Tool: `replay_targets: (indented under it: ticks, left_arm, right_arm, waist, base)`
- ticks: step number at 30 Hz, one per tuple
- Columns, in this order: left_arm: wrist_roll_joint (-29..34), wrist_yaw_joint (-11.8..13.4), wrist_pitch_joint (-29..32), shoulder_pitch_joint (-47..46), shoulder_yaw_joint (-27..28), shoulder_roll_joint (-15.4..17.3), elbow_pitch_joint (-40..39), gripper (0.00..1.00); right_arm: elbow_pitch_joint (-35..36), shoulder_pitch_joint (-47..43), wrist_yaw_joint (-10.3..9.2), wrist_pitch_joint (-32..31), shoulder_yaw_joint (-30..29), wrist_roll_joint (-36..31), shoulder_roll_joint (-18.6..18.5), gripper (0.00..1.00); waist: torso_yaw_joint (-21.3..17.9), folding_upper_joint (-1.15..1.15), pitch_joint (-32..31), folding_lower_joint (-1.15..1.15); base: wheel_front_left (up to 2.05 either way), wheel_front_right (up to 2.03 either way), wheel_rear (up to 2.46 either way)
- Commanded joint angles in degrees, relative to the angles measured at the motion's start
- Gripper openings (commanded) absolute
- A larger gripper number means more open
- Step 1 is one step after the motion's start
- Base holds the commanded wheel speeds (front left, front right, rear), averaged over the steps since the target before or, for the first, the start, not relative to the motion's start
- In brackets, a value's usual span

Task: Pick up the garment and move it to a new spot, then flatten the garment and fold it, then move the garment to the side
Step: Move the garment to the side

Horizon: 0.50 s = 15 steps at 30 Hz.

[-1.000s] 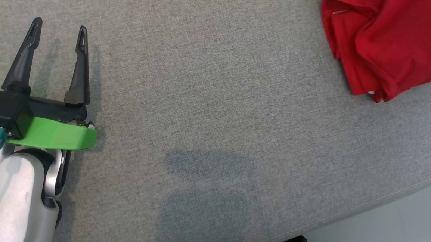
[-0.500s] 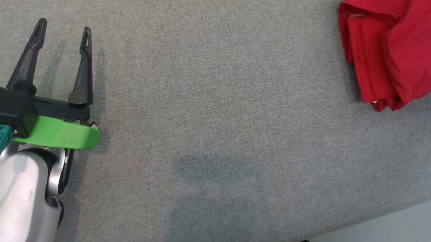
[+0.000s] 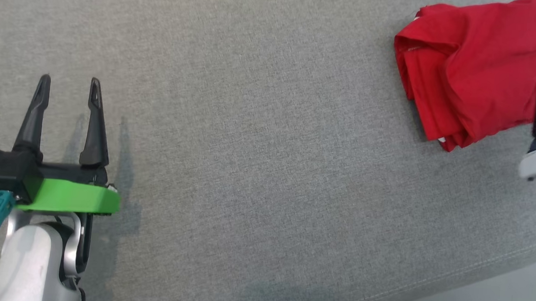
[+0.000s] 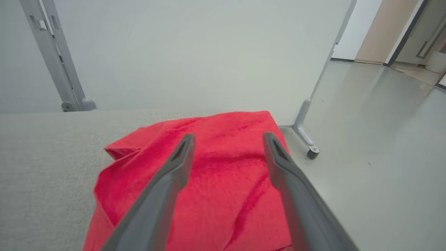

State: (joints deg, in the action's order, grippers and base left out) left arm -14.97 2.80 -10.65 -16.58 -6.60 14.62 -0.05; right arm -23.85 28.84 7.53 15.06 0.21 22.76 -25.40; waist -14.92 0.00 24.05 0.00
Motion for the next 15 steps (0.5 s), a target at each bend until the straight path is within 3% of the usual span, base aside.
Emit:
replay_targets:
  ticks: [1,9,15]
  left_arm:
    - [-0.75,0.71,-0.26,1.67,0.35,-0.38,-0.07,1.00]
    - [-1.65,1.89,-0.34,5.36,0.70,-1.01,0.26,1.00]
    - [-2.09,2.62,-0.34,8.37,0.64,-1.47,0.27,1.00]
  right_arm:
    - [4.64,-3.55,-0.09,0.19,-1.34,-2.22,3.01,1.00]
    - [17.92,-10.61,-0.09,-2.15,-1.85,-8.08,11.19,1.00]
    - [22.26,-13.28,-0.09,-4.08,1.03,-9.92,14.33,1.00]
  waist:
    - [2.15,0.00,-4.33,0.00]
    - [6.50,0.00,-8.12,0.00]
    - [9.39,0.00,-10.84,0.00]
  base:
    - [0.00,0.00,0.00]
    - [0.00,0.00,0.00]
    - [0.00,0.00,0.00]
